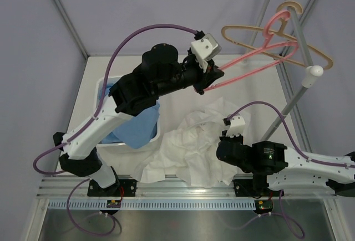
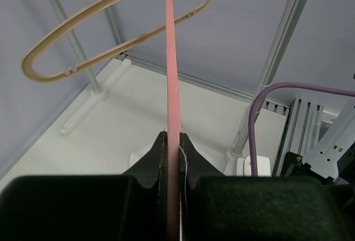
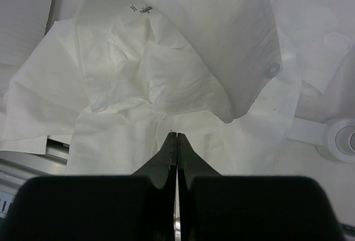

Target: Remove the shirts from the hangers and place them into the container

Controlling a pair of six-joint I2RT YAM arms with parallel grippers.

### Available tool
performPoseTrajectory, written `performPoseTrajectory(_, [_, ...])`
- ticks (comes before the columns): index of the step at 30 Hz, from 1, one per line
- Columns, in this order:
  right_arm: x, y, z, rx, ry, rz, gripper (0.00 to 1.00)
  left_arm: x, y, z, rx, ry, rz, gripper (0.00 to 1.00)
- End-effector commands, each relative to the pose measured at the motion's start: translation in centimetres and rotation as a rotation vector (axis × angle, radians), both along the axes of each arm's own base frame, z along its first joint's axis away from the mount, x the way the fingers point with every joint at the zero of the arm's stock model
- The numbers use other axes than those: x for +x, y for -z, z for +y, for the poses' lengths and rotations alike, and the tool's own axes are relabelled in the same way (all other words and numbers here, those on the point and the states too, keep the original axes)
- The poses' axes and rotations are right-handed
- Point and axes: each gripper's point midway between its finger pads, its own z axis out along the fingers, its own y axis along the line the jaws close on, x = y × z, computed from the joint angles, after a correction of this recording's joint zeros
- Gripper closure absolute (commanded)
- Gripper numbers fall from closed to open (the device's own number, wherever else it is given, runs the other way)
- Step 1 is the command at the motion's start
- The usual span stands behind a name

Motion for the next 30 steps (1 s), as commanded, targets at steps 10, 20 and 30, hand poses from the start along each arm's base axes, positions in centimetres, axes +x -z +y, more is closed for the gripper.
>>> performPoseTrajectory(10, [-0.4, -2.0, -0.3, 0.120, 0.022, -0.013, 1.00, 0.1, -1.6, -7.2, -0.139, 0.182, 0.009, 1.00])
performPoseTrajectory(20, [-0.3, -2.3, -1.4, 0.121, 0.040, -0.029, 1.00, 1.7, 3.1, -7.8, -0.048, 0.110, 0.121, 0.85])
performPoseTrajectory(30, [0.0, -3.0, -1.3, 0.104, 0.018, -0.056, 0.30, 1.1, 3.9, 3.3, 0.100, -0.157, 0.118, 0.23])
